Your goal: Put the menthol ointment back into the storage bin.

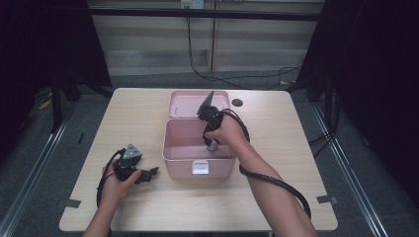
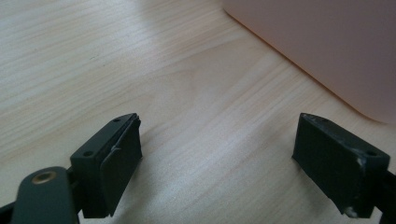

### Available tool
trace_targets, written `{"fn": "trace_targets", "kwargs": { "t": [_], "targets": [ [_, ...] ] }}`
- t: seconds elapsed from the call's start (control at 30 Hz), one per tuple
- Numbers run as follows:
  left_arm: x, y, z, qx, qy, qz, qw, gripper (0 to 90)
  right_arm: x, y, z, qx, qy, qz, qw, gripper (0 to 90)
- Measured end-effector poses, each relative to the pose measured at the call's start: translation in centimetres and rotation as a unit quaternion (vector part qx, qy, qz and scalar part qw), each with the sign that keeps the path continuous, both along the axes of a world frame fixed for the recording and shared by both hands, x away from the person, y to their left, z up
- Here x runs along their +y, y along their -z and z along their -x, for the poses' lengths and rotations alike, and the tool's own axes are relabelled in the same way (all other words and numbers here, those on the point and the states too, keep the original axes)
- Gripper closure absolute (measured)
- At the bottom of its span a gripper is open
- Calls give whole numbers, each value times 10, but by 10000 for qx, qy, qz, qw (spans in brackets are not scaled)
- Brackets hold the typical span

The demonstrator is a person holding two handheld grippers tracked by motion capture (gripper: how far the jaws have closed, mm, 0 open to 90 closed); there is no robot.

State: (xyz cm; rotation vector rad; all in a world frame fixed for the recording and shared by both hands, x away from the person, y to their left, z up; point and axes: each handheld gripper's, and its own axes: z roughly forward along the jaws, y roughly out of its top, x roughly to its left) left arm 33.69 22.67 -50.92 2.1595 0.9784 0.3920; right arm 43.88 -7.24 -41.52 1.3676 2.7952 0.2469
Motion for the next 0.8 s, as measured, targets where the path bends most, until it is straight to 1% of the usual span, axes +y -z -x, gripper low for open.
{"fn": "trace_targets", "kwargs": {
  "t": [0.13, 0.17, 0.5, 0.53, 0.8],
  "targets": [
    [0, 0, 0, 0, 0, -2, 10000, 145, 1, 2, 0, 24, 66, 13, 10000, 505],
    [0, 0, 0, -1, 0, 0, 10000, 145, 1, 2, -1, 8, 36, 5, 10000, 505],
    [0, 0, 0, -1, -1, -1, 10000, 146, 0, 7, -2, 29, 72, 1, 10000, 505],
    [0, 0, 0, -1, -1, 0, 10000, 146, 0, 8, -1, 13, 78, 27, 10000, 505],
    [0, 0, 0, -15, -12, 8, 10000, 146, -2, 10, -2, -23, 121, -14, 9999, 504]
  ]
}}
